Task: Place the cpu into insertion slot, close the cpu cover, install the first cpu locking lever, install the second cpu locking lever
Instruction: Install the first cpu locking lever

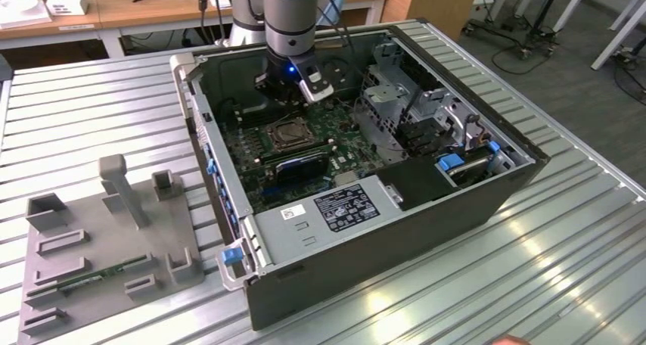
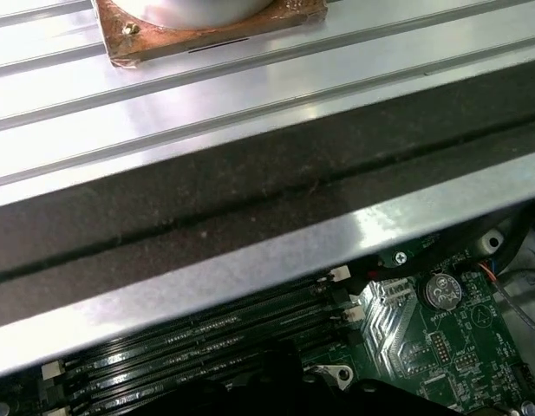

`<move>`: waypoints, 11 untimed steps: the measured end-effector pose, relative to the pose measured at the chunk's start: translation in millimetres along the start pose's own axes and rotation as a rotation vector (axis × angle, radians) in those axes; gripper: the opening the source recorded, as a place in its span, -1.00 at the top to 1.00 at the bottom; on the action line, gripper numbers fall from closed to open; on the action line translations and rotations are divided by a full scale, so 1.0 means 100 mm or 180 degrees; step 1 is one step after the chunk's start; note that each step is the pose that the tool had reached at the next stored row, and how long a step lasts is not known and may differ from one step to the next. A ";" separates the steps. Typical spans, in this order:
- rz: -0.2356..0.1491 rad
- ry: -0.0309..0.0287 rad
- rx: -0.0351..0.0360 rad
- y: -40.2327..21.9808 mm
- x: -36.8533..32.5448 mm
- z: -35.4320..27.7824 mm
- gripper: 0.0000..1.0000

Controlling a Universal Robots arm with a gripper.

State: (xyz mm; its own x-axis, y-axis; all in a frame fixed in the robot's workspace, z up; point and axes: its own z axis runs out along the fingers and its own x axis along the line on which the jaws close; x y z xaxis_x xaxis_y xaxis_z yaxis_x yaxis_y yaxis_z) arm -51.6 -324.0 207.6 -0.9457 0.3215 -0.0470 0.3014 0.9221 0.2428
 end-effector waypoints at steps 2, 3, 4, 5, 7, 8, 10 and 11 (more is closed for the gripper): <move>-0.0003 -0.0009 -0.0003 -0.004 0.001 0.010 0.79; -0.0004 -0.0014 -0.0005 -0.006 0.002 0.017 0.79; -0.0007 -0.0017 -0.0007 -0.008 0.002 0.023 0.79; -0.0009 -0.0021 -0.0008 -0.010 0.003 0.029 0.79; -0.0014 -0.0026 -0.0010 -0.015 0.006 0.043 0.79; -0.0016 -0.0029 -0.0011 -0.017 0.007 0.049 0.79; -0.0020 -0.0033 -0.0013 -0.021 0.010 0.063 0.79; -0.0022 -0.0034 -0.0014 -0.023 0.011 0.069 0.79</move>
State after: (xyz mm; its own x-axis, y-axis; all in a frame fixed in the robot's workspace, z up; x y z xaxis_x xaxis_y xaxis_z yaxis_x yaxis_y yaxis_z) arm -52.6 -324.2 200.3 -0.9465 0.3173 -0.0592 0.2942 0.9234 0.2467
